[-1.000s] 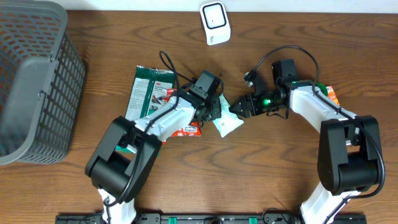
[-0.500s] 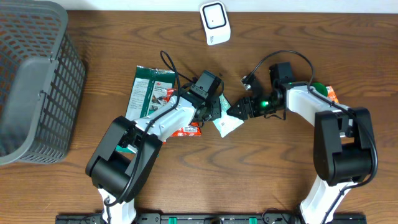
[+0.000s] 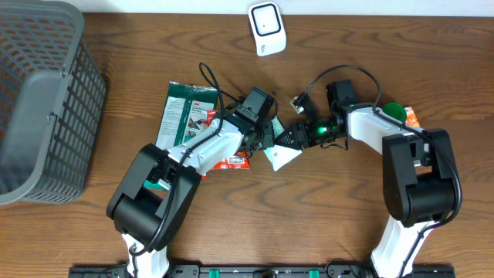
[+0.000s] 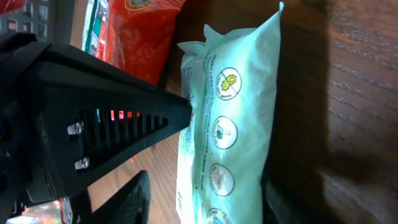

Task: Scan the item barcode
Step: 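Lift the wipes pack with the right gripper and retract the left gripper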

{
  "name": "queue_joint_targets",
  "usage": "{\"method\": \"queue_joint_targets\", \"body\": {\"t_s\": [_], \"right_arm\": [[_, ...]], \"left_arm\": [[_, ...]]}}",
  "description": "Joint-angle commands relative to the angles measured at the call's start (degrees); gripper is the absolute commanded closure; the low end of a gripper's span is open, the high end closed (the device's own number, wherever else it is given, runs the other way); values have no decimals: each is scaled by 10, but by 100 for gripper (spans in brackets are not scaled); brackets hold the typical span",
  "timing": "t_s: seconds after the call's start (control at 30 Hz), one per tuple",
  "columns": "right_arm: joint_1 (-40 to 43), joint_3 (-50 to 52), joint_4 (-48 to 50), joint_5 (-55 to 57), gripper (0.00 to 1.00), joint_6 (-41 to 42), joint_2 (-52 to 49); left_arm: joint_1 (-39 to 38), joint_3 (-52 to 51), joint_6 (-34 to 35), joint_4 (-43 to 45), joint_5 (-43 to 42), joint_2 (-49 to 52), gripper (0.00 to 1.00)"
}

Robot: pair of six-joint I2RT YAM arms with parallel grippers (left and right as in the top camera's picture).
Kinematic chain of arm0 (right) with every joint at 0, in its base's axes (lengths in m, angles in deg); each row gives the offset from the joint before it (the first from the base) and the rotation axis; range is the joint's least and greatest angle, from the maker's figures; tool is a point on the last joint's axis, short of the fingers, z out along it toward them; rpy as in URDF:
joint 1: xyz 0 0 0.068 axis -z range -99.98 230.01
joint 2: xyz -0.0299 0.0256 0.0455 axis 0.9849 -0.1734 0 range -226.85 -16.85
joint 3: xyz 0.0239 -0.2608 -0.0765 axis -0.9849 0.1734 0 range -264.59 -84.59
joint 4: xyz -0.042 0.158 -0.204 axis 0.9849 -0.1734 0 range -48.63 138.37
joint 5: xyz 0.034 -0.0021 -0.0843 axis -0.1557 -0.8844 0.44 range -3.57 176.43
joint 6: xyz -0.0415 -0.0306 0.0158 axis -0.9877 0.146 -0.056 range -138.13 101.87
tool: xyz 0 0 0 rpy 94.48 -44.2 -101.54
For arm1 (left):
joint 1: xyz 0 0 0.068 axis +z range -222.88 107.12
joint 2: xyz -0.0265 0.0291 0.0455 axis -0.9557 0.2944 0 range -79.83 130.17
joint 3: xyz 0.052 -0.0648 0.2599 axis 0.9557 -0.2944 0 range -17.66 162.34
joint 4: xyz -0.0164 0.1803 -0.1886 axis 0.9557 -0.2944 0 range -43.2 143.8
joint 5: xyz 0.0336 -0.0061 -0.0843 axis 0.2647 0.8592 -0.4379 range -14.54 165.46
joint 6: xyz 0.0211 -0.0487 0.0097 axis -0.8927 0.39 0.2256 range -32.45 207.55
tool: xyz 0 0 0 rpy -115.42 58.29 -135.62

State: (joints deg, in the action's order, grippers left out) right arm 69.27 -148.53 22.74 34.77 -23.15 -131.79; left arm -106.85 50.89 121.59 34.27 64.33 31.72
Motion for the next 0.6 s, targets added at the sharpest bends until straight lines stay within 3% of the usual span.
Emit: {"method": "queue_joint_targets", "body": {"t_s": [0.0,0.2,0.4,0.57], "right_arm": [[-10,4,3,-15,57,-2,-11],[-10,4,4,5,73,-2,-11],[-10,4,7,9,80,-2,-11],[-10,4,6,23,95,-2,-11]], "left_arm": [[-2,-1,-12,-9,18,27,92],[-2,-1,-12,-9,17,26,93],[-2,-1,-12,17,17,-1,93],[-1,-1,-16,21,18,-33,92]]}}
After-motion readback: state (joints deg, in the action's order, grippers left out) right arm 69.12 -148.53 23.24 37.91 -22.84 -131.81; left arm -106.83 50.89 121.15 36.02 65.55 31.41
